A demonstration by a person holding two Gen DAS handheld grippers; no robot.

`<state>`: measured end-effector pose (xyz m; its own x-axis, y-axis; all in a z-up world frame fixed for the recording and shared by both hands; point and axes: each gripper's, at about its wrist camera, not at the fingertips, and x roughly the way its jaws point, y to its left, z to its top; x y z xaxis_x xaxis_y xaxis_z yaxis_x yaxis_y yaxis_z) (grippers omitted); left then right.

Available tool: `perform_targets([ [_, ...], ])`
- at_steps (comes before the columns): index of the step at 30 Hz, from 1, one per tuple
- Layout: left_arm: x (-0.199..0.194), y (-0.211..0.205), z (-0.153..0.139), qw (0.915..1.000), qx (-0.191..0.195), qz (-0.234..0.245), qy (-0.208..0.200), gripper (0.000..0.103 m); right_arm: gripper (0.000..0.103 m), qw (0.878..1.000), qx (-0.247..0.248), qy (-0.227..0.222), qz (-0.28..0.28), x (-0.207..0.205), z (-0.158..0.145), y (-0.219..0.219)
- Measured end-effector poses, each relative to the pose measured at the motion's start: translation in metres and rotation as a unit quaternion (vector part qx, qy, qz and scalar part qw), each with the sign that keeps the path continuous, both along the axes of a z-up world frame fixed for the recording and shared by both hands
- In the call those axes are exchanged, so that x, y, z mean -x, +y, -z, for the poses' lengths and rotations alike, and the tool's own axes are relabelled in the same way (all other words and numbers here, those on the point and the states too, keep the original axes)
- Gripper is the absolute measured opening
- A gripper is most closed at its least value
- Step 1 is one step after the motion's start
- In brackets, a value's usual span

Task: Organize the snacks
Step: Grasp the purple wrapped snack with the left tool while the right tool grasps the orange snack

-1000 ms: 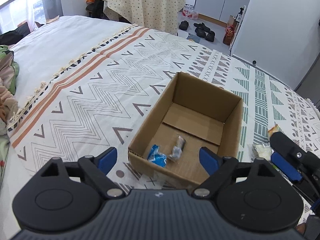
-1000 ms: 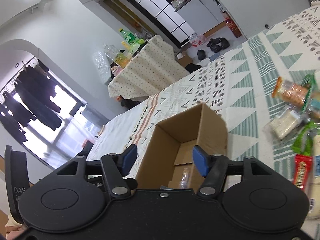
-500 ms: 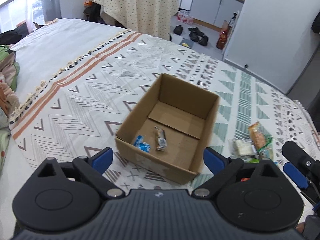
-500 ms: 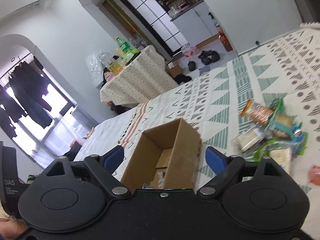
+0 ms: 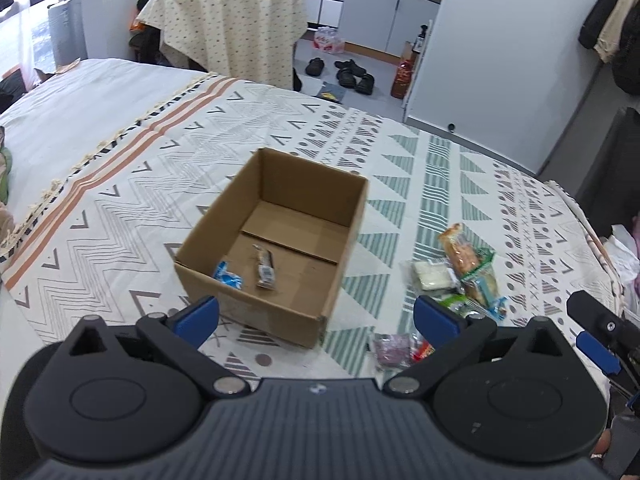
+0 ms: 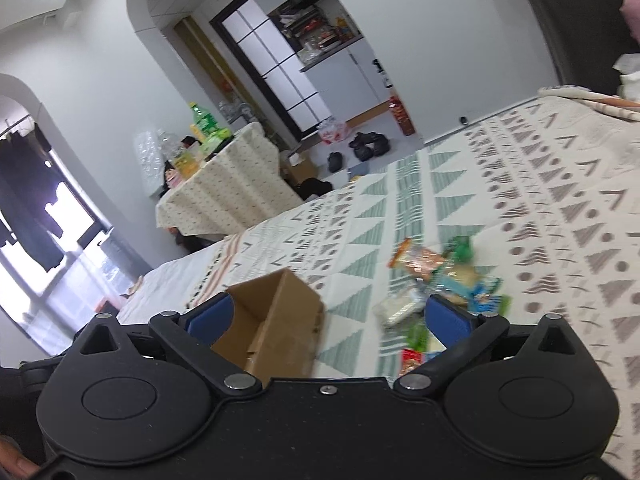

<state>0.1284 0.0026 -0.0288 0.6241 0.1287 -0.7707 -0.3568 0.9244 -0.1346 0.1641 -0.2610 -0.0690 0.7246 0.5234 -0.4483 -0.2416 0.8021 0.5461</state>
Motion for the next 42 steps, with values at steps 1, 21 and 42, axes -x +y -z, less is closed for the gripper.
perform_targets([
  [1, 0.001, -0.003, 0.0, 1.0, 0.001, 0.002, -0.001, 0.103, 0.103, 1.0, 0.002, 0.001, 0.002, 0.002, 0.0, -0.004],
  [21, -0.002, -0.065, 0.01, 0.9988, 0.039, 0.03, -0.003, 0.103, 0.103, 0.997, 0.059, 0.042, 0.015, 0.007, 0.009, -0.075],
  [42, -0.043, -0.06, 0.091, 0.9961, 0.074, -0.012, 0.048, 0.1, 0.078, 0.98, -0.004, 0.194, 0.042, -0.034, 0.073, -0.087],
])
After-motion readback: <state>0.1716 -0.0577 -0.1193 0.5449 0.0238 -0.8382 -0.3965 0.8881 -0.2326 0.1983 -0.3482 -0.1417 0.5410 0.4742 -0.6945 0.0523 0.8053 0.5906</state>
